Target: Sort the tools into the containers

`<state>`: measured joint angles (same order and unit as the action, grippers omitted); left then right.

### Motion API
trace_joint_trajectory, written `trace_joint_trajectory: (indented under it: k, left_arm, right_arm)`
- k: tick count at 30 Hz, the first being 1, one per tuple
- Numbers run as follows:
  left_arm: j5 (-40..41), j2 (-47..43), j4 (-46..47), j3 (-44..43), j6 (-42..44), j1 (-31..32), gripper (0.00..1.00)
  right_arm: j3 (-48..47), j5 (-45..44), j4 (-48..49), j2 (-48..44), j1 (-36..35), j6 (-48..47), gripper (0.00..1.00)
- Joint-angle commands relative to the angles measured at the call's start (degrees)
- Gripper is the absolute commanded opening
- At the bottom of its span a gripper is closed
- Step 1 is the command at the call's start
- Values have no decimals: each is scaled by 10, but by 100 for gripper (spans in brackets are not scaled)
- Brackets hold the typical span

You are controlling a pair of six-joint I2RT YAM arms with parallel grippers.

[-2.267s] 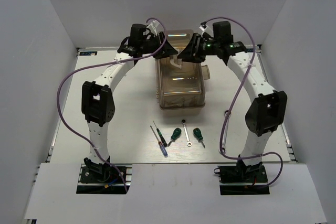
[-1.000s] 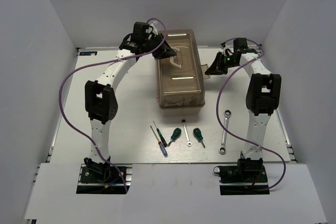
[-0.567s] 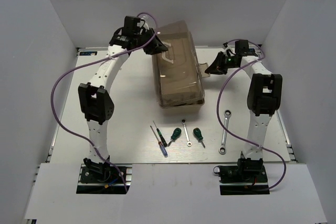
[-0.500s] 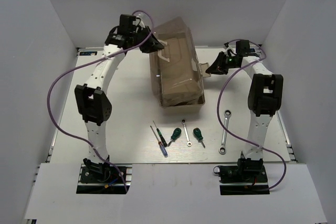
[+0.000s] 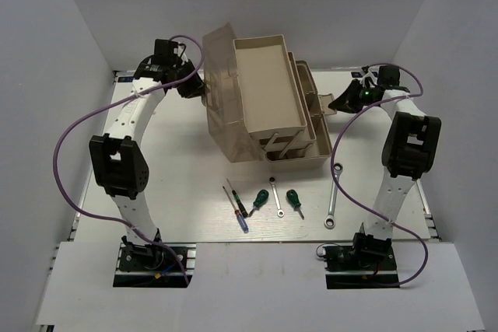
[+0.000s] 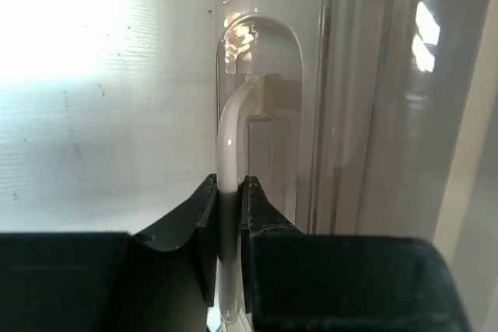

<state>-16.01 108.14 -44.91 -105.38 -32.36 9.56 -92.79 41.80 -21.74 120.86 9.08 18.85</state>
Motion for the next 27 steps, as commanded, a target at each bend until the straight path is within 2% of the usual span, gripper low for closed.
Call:
trace_joint_trajectory:
  k: [1,2,4,5,6,9,13,19,23,27]
  left_arm:
    - [55,-57,-5,26,24,-9,11]
    - [55,-57,-5,32,24,-9,16]
    - [60,-57,-5,32,24,-9,27]
    - [60,-57,-5,32,24,-15,33]
    - [65,-57,-5,32,19,-15,44]
    - [81,-62,-20,32,19,-22,62]
    - [110,-72,-47,26,7,-34,68]
    - [137,-119,-52,75,2,-46,70]
    - [149,-162,-46,114,2,-52,70]
    - [185,-212,-53,140,2,-57,70]
  right_arm:
    - [-2,-23,30,-17,17,4,0]
    - [-5,-1,31,-13,18,6,7]
    - [-19,14,21,-8,17,5,28]
    - [-20,38,21,-5,16,4,43]
    - [-21,47,21,-4,17,2,48]
    - [-24,80,16,-6,17,-8,64]
    - [-31,81,-19,-19,25,-38,67]
    - [-13,49,-69,-59,36,-114,67]
    - [-1,-36,-142,-105,33,-218,63]
    - [58,-119,-168,-166,30,-299,59]
